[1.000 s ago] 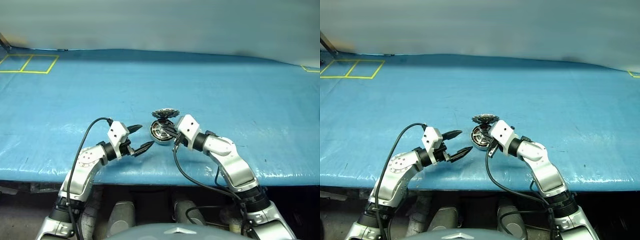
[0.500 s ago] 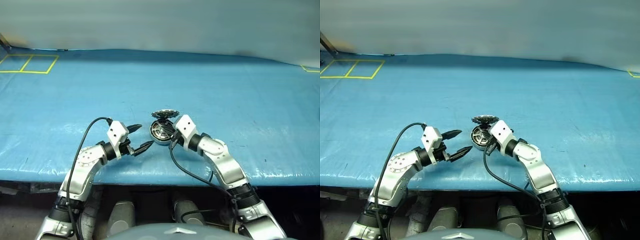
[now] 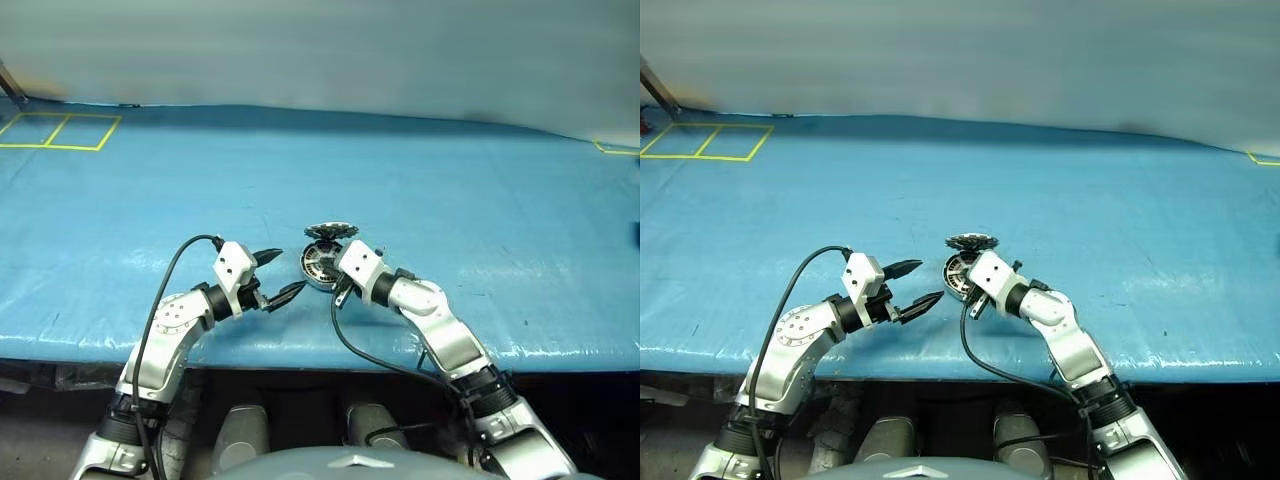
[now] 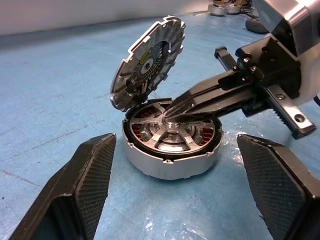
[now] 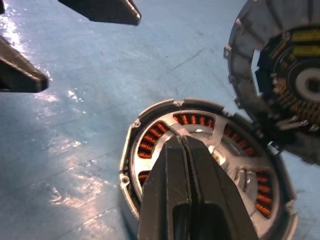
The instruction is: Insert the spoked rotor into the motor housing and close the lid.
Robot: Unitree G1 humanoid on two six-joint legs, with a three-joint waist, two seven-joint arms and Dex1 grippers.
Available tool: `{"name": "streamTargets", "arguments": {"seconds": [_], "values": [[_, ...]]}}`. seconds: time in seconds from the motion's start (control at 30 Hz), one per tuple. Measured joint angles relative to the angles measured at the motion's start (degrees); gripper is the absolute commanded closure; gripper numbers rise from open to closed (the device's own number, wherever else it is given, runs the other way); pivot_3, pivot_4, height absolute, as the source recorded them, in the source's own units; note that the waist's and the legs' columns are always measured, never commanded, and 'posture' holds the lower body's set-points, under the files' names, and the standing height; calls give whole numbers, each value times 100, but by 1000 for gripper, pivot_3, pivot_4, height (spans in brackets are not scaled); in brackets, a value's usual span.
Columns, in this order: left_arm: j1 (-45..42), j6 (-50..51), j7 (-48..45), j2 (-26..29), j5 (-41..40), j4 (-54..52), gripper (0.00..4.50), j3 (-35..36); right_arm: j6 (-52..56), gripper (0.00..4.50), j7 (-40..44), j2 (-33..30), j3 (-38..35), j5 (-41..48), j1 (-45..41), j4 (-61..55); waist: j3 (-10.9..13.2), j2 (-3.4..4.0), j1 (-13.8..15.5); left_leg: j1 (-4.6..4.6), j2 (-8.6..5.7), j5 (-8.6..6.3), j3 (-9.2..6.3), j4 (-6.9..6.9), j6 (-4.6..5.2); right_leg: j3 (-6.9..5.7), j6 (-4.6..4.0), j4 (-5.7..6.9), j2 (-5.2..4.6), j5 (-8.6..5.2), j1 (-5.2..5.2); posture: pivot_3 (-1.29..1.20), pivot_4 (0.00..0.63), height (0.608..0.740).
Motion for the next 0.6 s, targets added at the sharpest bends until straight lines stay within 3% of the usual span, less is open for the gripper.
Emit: {"name": "streamTargets", "arguments": {"seconds": [0.17, 0.33, 0.6], "values": [[-2, 0, 1, -14, 2, 0, 343, -1, 296, 4449, 159, 141, -221, 499, 49, -22, 4, 2, 8, -12, 1, -1, -3, -31, 0, -1, -11, 0, 6, -7, -24, 0, 150, 740], [-2, -2, 0, -20, 6, 0, 343, -5, 239, 4449, 52, -12, -132, 278, -56, -24, 4, 2, 15, -12, 1, -1, -4, -47, 0, -3, -19, 0, 8, -13, -30, 0, 150, 740], [1, -2, -7, -18, -2, 0, 343, -5, 568, 4449, 313, 216, -524, 1187, 136, -442, 11, 6, 5, -33, 6, -1, 0, -47, 0, 0, -19, 2, 11, -13, -55, 0, 150, 740]]}}
